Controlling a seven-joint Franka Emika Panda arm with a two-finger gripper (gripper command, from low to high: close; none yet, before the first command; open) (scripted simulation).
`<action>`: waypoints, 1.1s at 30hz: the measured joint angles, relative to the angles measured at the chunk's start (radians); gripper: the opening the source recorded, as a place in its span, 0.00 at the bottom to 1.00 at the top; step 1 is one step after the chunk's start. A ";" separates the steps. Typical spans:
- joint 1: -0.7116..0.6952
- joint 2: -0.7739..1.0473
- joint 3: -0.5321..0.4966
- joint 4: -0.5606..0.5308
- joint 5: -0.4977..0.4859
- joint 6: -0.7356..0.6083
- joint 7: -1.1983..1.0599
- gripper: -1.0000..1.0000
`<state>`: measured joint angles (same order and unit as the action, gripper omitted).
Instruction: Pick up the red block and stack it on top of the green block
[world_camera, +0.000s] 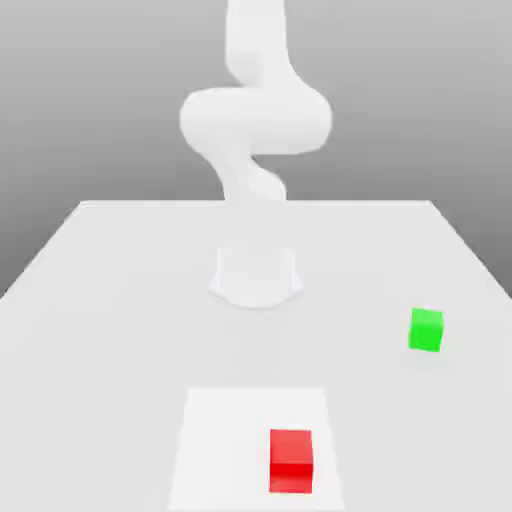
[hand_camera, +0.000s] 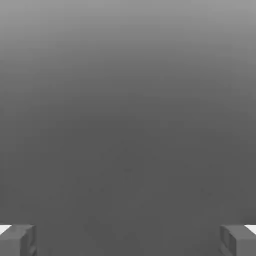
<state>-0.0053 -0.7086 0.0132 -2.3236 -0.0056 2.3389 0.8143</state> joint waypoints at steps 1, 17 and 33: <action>-0.002 0.039 0.005 -0.010 -0.003 0.017 0.007 0.50; -0.007 0.623 0.060 -0.160 -0.039 0.264 0.099 0.50; 0.026 1.050 0.044 -0.197 -0.063 0.523 0.146 0.00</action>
<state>0.0203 0.3409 0.0572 -2.5209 -0.0690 2.8615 0.9600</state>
